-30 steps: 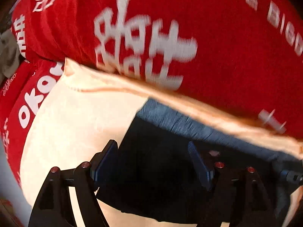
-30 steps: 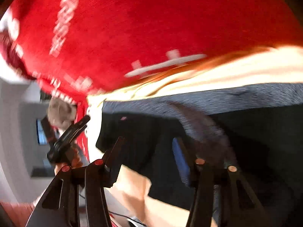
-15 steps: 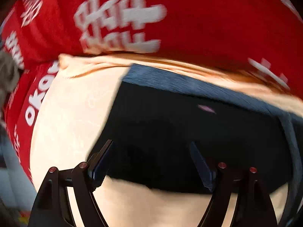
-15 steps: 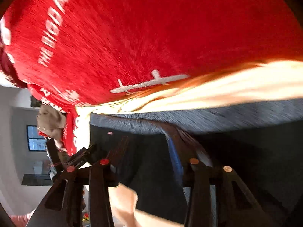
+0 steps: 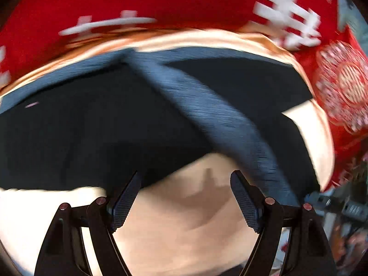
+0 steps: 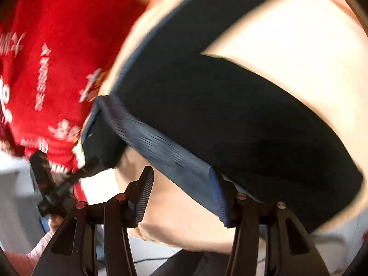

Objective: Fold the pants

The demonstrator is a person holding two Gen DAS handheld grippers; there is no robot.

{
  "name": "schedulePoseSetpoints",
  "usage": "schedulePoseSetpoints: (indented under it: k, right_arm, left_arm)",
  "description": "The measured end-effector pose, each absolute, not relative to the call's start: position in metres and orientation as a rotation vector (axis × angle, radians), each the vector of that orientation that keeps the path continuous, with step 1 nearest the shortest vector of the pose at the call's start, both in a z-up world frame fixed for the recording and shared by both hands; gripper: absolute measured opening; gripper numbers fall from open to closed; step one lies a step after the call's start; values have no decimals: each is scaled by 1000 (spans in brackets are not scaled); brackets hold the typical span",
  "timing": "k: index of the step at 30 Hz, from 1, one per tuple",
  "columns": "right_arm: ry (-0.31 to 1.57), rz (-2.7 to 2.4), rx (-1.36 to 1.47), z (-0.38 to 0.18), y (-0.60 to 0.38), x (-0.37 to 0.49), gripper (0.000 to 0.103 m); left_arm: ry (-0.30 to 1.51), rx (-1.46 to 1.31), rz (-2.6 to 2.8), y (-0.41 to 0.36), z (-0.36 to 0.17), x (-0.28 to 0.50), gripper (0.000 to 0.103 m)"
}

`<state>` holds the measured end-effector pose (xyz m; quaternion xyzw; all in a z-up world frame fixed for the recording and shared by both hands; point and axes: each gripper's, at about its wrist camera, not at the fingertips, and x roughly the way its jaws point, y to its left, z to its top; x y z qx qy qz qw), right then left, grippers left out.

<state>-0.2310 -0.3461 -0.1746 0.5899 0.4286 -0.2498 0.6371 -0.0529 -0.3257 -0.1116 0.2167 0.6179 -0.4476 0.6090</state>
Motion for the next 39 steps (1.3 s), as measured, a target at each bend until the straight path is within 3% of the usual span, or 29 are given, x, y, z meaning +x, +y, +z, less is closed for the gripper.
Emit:
schedulePoseSetpoints:
  k: [9, 18, 20, 21, 22, 24, 25, 34, 39]
  right_arm:
    - [830, -830, 1480, -204, -287, -353, 54]
    - [717, -670, 1573, -236, -283, -348, 55]
    - [727, -642, 1620, -244, -284, -350, 50]
    - [740, -629, 1652, -249, -285, -351, 37]
    - [753, -621, 1665, -249, -285, -351, 19]
    - [738, -567, 1681, -240, -291, -348, 14]
    - [735, -545, 1670, -232, -293, -346, 13]
    - [632, -397, 1451, -118, -391, -301, 13]
    - [624, -391, 1321, -85, -484, -264, 13]
  left_arm:
    - [1456, 581, -1184, -375, -135, -120, 81]
    - [1491, 591, -1190, -382, -151, -139, 81]
    - [1472, 593, -1195, -384, -150, -144, 80]
    - [1467, 591, -1207, -385, -149, -146, 71]
    - [1466, 591, -1209, -386, -148, -147, 50]
    - [1492, 579, -1213, -388, -148, -147, 29]
    - [1501, 568, -1208, -389, -145, -145, 24]
    - [1420, 406, -1214, -430, -79, -123, 21]
    - [1330, 394, -1203, -476, -68, -98, 21]
